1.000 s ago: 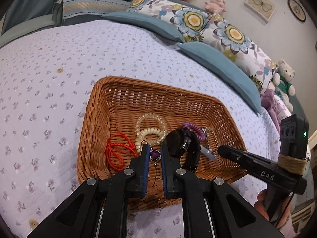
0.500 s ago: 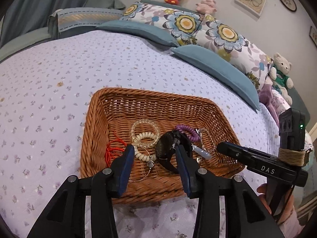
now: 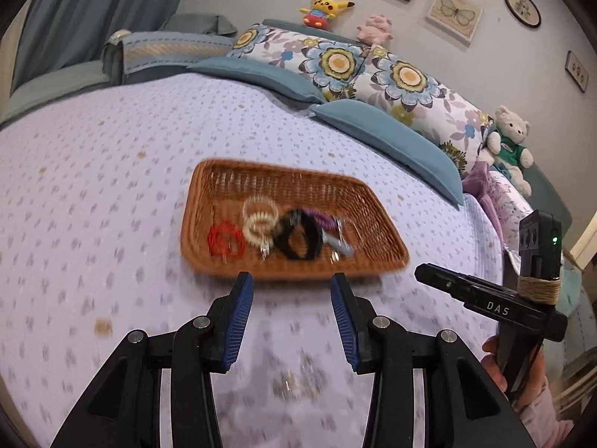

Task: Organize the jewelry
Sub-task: 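Carry the earring and pendant into the wicker basket and open both tools, then grasp the silver charm bracelet with the left tool while the right tool grasps the gold ring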

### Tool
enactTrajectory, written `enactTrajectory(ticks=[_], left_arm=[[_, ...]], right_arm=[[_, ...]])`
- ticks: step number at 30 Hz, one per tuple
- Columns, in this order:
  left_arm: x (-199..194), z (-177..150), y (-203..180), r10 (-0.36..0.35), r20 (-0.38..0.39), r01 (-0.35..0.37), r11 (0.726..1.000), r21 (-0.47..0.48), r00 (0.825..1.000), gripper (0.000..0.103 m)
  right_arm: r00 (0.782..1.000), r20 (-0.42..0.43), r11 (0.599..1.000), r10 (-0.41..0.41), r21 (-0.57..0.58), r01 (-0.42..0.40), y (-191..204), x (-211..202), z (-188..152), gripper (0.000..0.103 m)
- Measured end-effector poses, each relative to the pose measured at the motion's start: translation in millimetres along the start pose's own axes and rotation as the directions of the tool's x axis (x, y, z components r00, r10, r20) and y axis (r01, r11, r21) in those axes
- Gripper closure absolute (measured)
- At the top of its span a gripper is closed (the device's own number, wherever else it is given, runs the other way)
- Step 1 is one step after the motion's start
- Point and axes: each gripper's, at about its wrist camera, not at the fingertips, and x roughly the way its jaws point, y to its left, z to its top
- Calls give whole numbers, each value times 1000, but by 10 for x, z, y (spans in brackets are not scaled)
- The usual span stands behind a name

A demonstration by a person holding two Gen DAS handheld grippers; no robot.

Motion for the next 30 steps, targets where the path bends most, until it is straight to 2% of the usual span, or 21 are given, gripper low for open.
enactTrajectory(ticks=[4,10,11,14,16,18,24,30], left_arm=[[-115,-326,60,0,-33,-1,999,-54,999,59],[-74,-719,178,-3,-104,-10,993,-120,995,59],[-51,-795,192,-10,-118,-5,991,-133,993,59],[39,-949,224,-21,-145,-2,988,-156,989,59],[133,-1033,236,14,-164,-40,988,-152,986,59],[218,-1081,243,44,-183,-71,987,-143,982,59],[337,-1002,225,48,-179,-75,986,-149,983,59],[636,-831,168,77,-223,-102,989,-105,972,59]], right_arm=[[999,-21,999,-32,25,33,-79,-153,-290,68],[996,-54,992,-73,98,78,-211,-226,-689,68],[995,-62,992,-74,96,79,-195,-208,-739,68],[986,-72,988,-149,28,152,-62,-77,-824,68],[982,-79,985,-170,-11,169,9,-1,-834,68],[977,-80,980,-198,-46,195,67,45,-836,68],[961,-127,969,-244,-79,235,108,217,-808,68],[963,-143,973,-229,-69,221,75,259,-790,68]])
